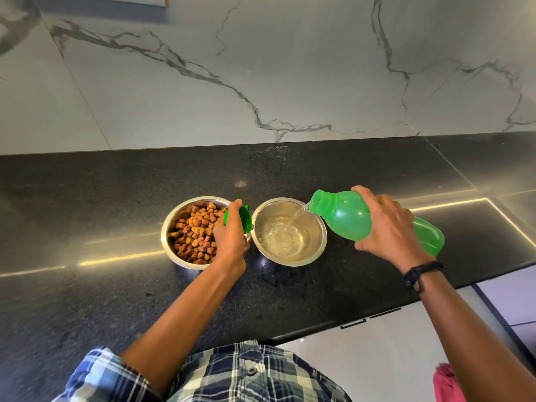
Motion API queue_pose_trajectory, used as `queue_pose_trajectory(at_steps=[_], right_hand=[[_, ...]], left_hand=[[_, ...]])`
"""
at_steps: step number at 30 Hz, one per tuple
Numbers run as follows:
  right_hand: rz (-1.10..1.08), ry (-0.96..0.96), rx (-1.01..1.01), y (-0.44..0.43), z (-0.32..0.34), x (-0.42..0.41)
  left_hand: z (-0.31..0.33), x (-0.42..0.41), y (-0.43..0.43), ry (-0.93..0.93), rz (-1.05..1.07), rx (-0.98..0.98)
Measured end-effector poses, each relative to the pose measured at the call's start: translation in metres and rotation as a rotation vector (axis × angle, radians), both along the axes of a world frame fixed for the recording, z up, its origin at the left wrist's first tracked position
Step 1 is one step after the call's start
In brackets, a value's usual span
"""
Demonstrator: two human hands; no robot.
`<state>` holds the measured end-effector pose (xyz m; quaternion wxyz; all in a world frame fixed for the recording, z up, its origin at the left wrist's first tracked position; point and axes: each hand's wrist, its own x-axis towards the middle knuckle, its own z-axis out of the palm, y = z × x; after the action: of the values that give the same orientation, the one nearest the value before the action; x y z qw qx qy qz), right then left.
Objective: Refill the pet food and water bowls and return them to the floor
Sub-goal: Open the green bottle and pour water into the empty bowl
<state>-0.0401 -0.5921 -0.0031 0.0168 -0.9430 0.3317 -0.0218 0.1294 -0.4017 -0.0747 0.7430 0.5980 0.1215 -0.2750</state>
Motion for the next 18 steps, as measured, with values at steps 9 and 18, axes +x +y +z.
queue_pose_trajectory(at_steps=[9, 18], right_hand=[[-0.004, 0.026, -0.014, 0.0002, -0.0001, 0.0024], [-0.009, 0.041, -0.022, -0.0011, 0.0012, 0.003]], left_hand=[[-0.002, 0.0021, 0.0012, 0.014, 0.004, 0.002], [-0.0029, 0.0046, -0.0006, 0.034, 0.015, 0.005]])
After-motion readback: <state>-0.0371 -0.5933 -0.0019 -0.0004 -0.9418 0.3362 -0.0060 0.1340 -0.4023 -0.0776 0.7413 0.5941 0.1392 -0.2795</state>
